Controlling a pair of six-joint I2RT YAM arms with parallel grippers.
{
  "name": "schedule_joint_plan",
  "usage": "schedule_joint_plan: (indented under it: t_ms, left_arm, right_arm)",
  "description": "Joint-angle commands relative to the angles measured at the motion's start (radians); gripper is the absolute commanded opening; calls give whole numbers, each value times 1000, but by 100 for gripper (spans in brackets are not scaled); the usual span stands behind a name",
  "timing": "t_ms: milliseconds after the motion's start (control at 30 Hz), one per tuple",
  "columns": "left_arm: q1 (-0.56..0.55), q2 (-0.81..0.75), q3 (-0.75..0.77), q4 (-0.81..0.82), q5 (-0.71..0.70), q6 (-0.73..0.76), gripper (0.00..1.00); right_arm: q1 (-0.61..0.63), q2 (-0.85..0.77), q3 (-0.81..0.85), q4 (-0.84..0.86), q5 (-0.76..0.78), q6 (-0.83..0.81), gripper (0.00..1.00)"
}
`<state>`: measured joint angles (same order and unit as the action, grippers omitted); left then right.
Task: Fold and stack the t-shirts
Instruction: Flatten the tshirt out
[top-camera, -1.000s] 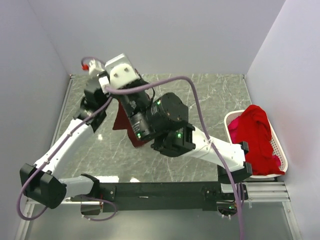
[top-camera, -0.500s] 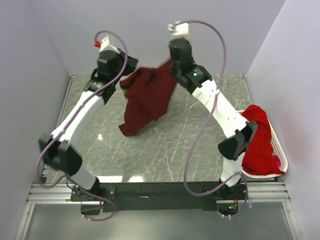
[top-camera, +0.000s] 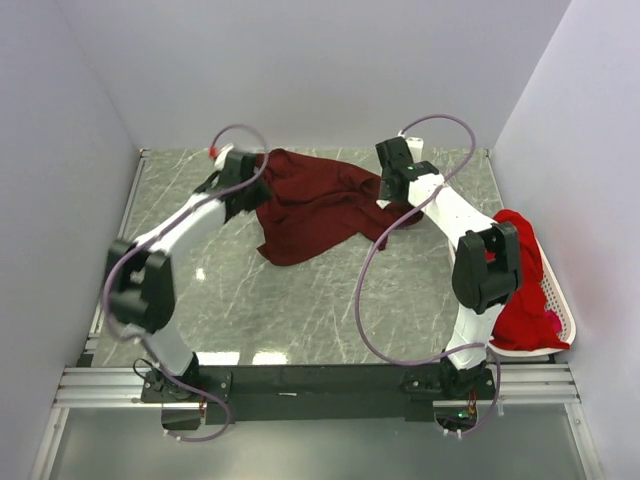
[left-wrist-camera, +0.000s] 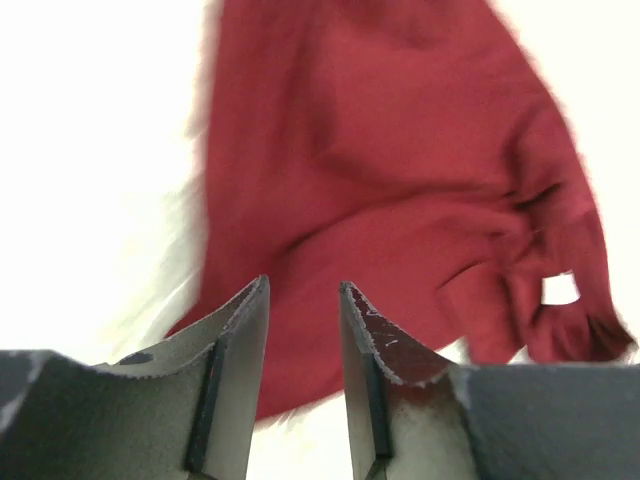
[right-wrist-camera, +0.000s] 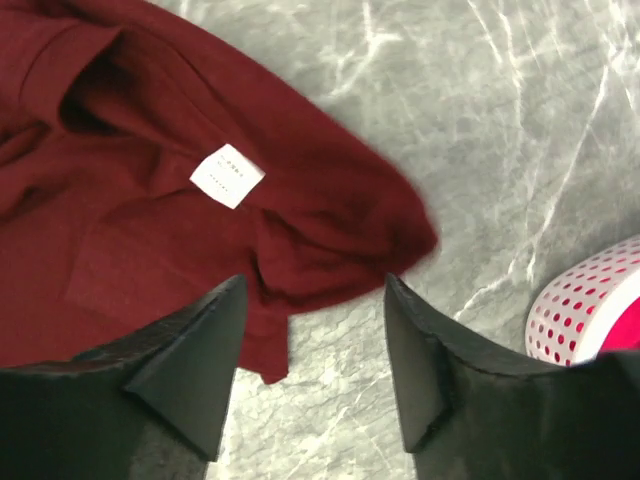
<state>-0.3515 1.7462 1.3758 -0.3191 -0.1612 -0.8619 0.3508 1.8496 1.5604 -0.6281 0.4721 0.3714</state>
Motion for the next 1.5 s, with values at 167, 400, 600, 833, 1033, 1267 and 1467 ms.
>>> schedule_joint_plan:
  t_ms: [167,400,600,833,1033,1267,1467]
  left_arm:
    - [-3,-307,-506,57,-69,-226,40]
    - [-14,-226,-509,112,-49,-227,48]
    - [-14,-163,-491,182,-15,-238,48]
    - [-15,-210,-584,288,25,-253,47]
    - [-15,-266,-577,220,-15,-253,46]
    - [-15,-197,-580,261,12,-281,41]
    - [-17,-159,-543,255,3,-281,29]
  right_arm:
    - [-27,-90,-5,-16,-16,113,74]
    - [25,-138,-83,19,-92,139,75]
    - [80,-129,-152,61,-107,159,73]
    - [111,-81,-160,80,-112,167,71]
    - [119,-70,-152,80,-113,172,71]
    - [126,-47,-135,76,-110,172,70]
    - [129,26,-80,67,-131,149,68]
